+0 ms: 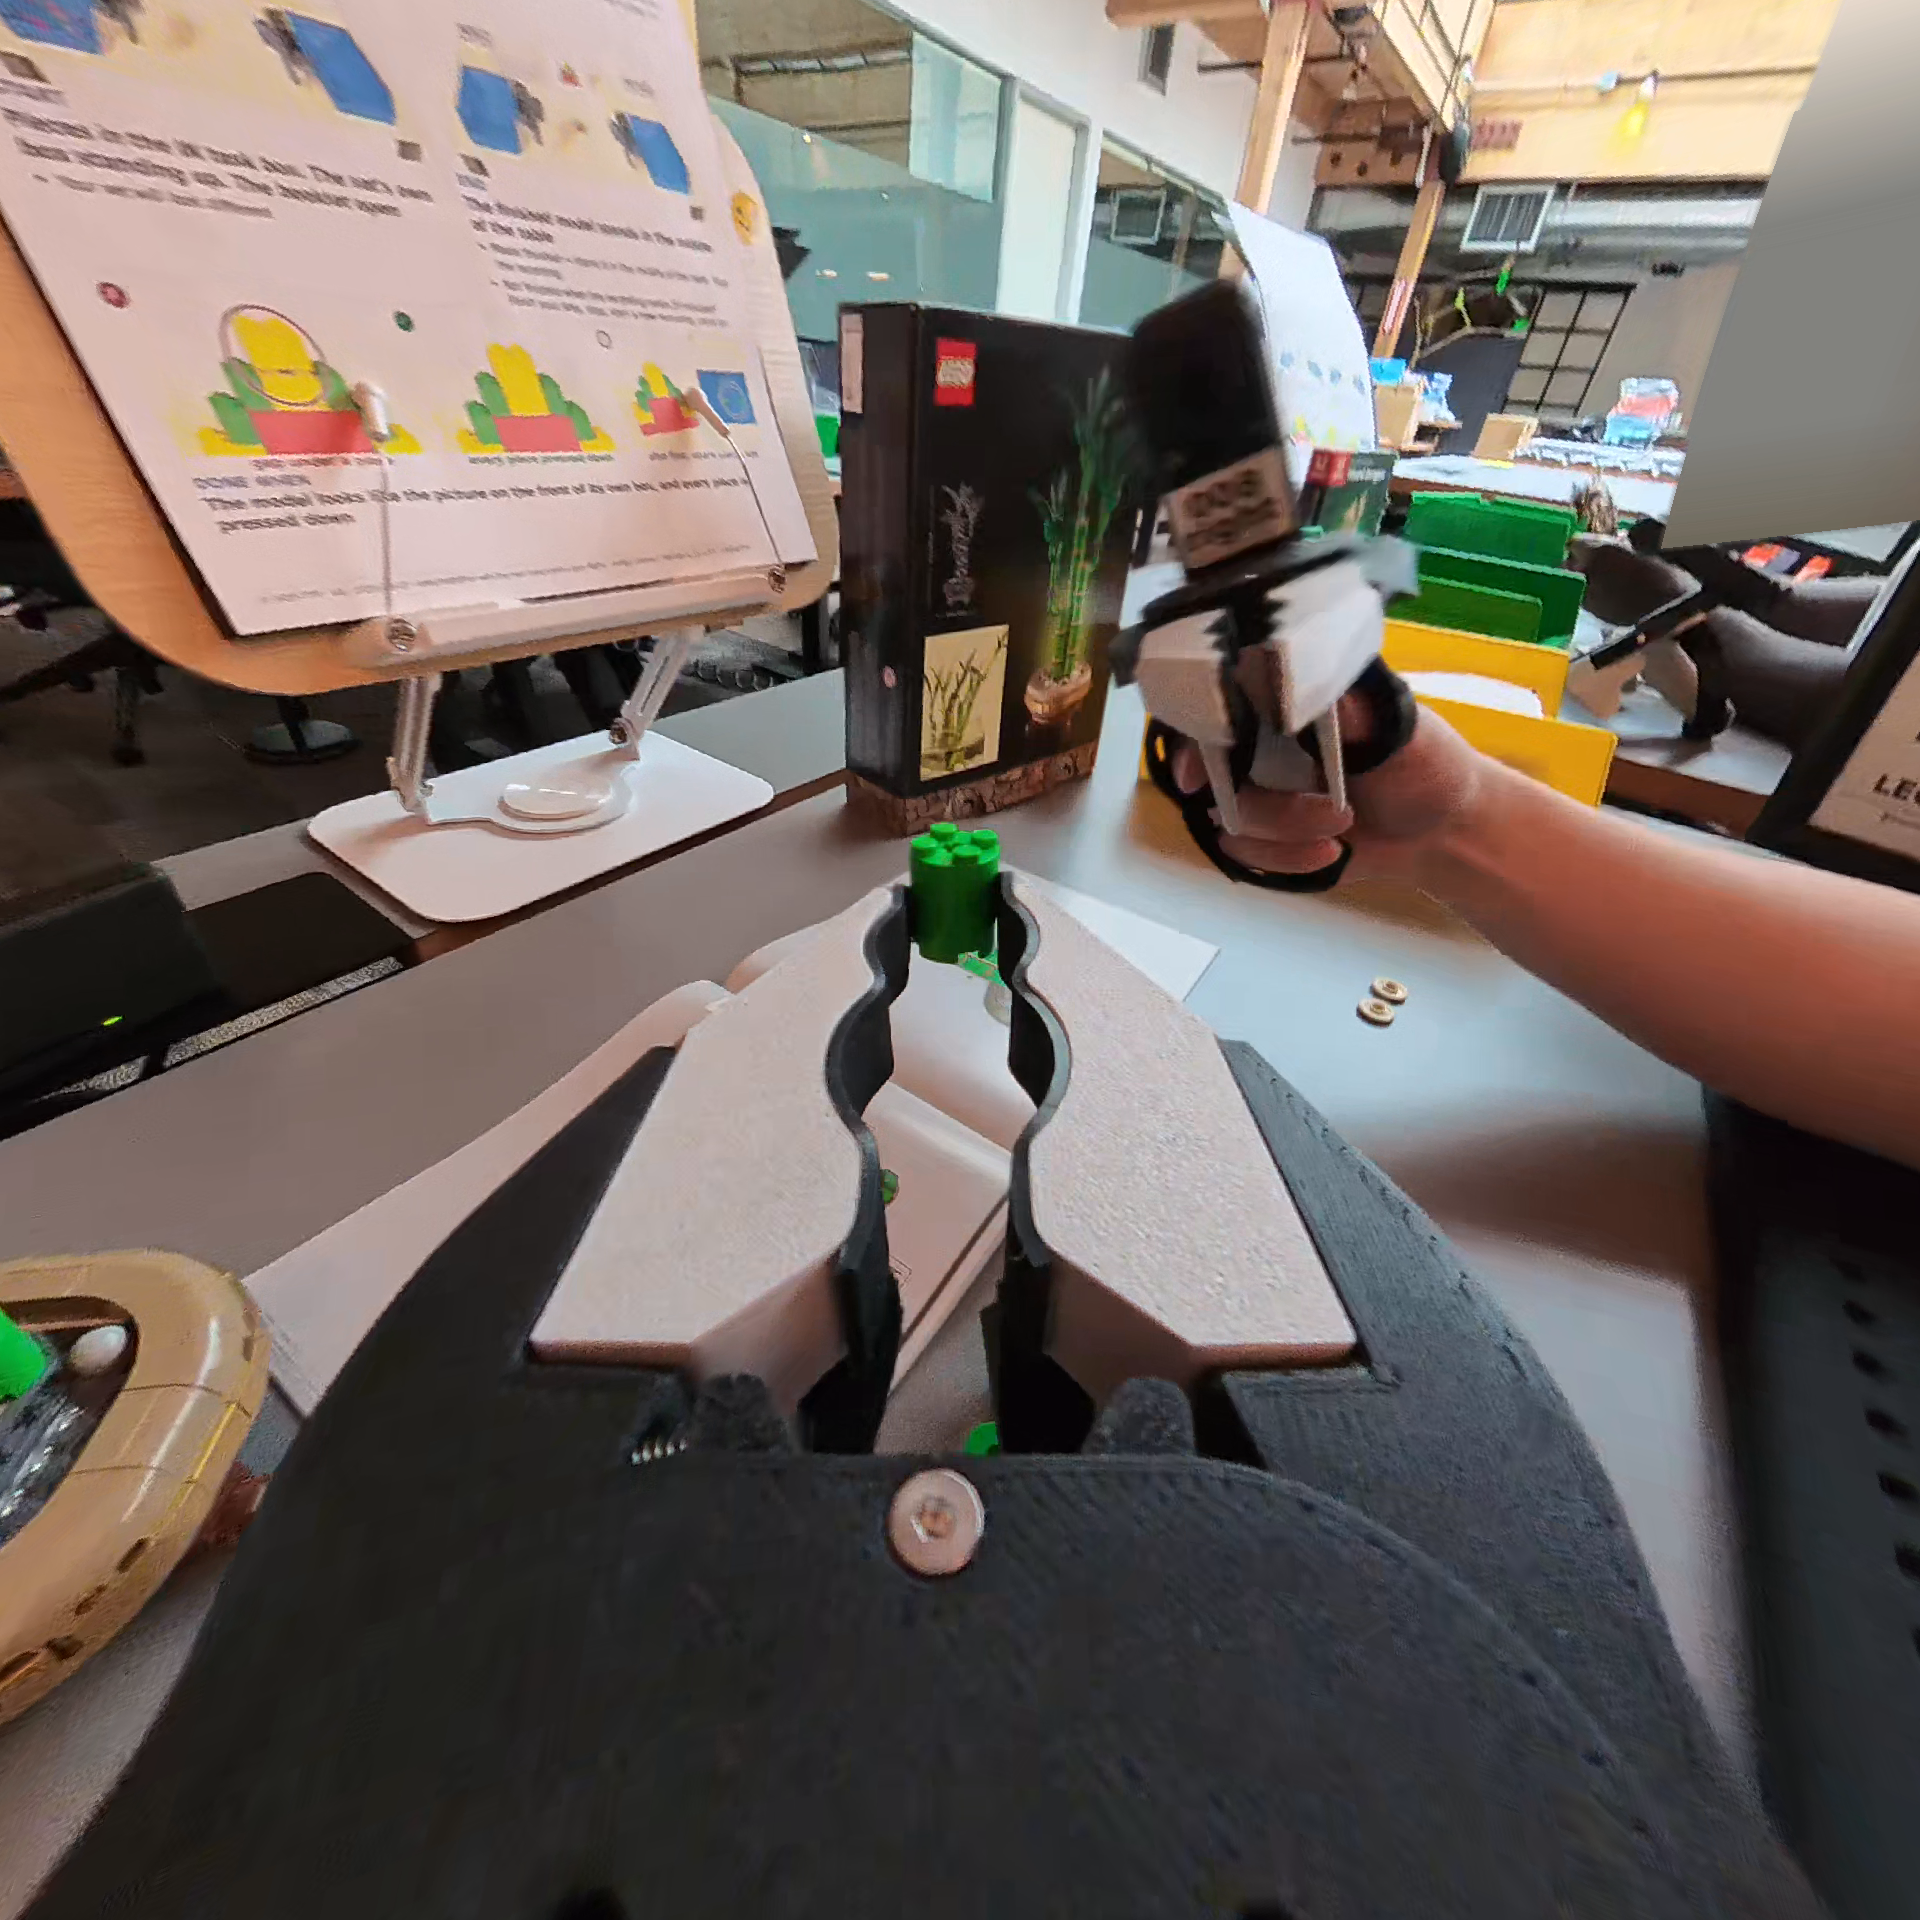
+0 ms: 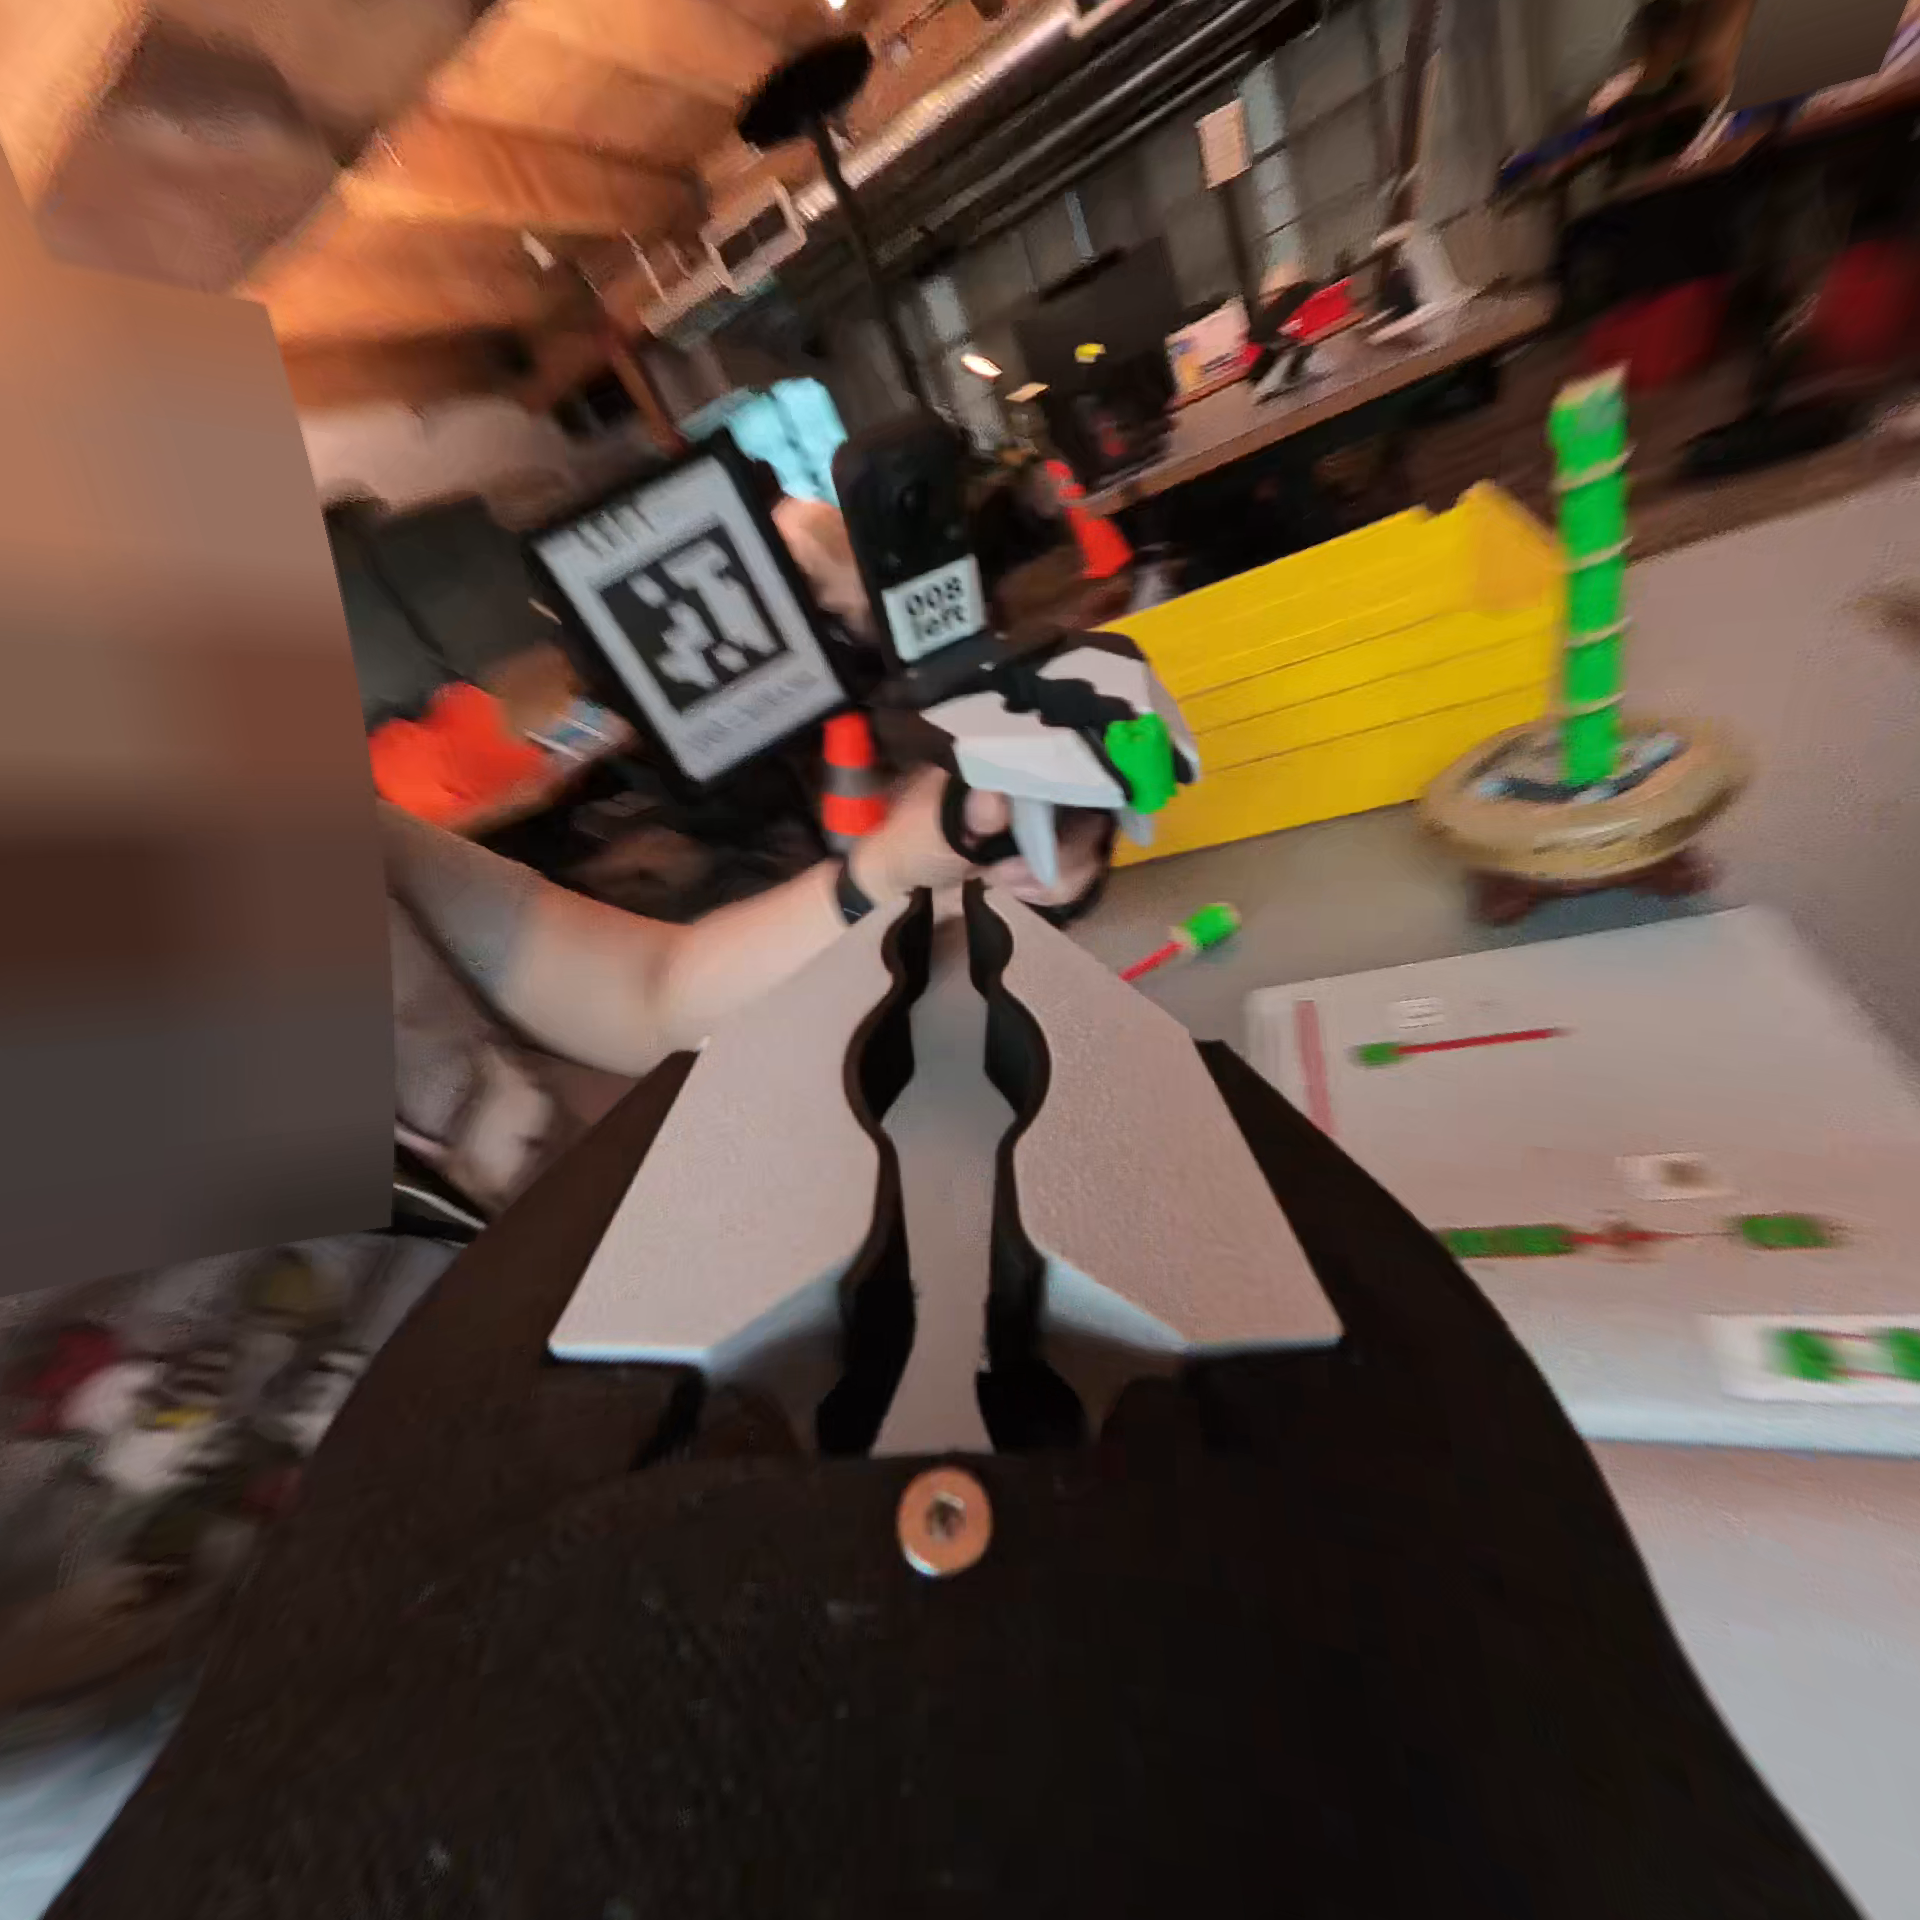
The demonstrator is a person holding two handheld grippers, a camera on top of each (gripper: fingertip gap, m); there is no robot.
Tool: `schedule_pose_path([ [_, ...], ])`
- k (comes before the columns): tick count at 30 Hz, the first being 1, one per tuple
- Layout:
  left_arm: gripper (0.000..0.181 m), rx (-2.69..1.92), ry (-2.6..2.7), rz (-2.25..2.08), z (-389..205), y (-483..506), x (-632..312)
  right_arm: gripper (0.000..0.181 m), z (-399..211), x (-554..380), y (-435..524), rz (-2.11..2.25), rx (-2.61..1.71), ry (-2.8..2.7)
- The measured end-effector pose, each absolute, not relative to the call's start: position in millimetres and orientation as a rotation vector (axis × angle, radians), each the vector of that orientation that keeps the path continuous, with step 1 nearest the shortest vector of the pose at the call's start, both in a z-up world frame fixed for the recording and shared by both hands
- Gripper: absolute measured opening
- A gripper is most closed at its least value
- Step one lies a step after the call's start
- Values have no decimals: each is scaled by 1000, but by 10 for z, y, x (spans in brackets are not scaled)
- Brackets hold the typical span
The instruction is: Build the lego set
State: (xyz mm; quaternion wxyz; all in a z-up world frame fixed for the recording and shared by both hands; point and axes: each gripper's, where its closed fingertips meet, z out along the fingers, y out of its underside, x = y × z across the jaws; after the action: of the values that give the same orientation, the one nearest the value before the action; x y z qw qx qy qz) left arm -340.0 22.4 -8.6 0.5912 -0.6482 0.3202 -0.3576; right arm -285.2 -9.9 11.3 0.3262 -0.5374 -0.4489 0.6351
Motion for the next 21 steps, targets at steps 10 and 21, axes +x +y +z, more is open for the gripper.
schedule_pose_path([
  [10, 14, -1542, 708, -826, -155, 317, -3483, 25, -1134, -2464, -461, 510, -1893, -1770],
  [21, 14, -1552, 772, -824, -179, 216, -3365, 27, -1622, -2304, -498, 451, -2072, -1586],
])
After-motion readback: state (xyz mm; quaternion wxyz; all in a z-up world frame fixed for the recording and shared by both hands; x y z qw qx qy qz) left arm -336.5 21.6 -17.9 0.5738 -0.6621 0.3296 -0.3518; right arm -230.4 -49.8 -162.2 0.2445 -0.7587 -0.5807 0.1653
